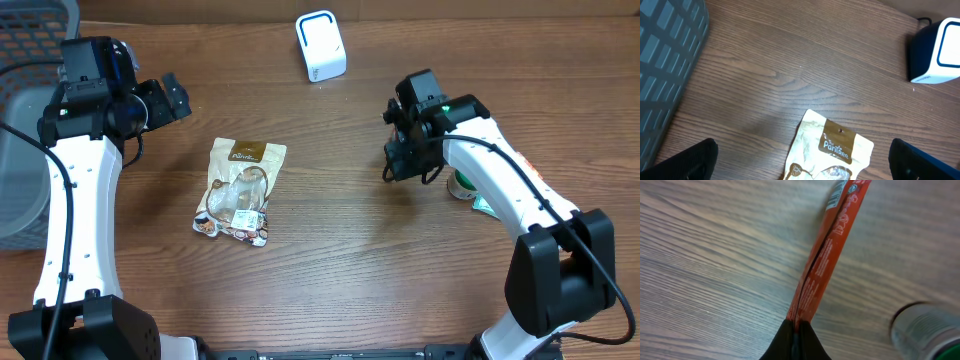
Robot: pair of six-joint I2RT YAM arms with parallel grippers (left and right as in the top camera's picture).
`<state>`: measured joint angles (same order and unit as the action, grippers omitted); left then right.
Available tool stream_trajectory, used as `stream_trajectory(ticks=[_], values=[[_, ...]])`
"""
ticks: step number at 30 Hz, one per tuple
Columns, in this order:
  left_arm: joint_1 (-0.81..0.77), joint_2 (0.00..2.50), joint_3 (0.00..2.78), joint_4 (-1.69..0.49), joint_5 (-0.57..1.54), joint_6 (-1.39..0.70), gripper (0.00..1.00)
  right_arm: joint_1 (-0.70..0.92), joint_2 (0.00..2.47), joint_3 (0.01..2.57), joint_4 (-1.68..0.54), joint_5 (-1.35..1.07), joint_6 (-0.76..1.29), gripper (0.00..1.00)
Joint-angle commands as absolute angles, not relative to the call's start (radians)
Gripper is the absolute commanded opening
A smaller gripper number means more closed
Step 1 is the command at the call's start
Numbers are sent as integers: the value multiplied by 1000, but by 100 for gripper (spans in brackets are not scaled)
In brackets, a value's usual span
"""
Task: Scan the item barcode
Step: 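Move the red stick right and release it near the jar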
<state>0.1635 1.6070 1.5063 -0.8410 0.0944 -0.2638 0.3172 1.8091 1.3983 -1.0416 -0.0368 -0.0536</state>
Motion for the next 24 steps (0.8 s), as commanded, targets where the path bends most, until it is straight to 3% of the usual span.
stream_trajectory(ticks=[1, 10, 11, 12, 13, 14, 17, 21, 24], values=[[155, 1597, 1526, -841, 101, -277, 100, 289, 1810, 1366, -1033, -30, -26, 4], [155, 1597, 1526, -841, 101, -277, 100, 277, 1810, 1326, -1011, -1, -25, 4], [155, 1597, 1526, -840, 101, -277, 100, 277, 1810, 1326, -1011, -1, -26, 8], [155, 1597, 1526, -840, 101, -277, 100, 277, 1810, 1326, -1011, -1, -25, 25], [155, 1597, 1526, -840, 101, -277, 100, 277, 1810, 1326, -1011, -1, -25, 31], [155, 1597, 1526, -841, 101, -277, 100, 277, 1810, 1326, -1007, -1, -25, 44], [155, 1597, 1526, -841, 101, -277, 100, 277, 1810, 1326, -1001, -1, -25, 53], [155, 1597, 1526, -840, 101, -277, 100, 278, 1810, 1326, -982, -6, 45, 54], [155, 1597, 1526, -840, 101, -277, 100, 287, 1810, 1326, -929, -101, 173, 47]])
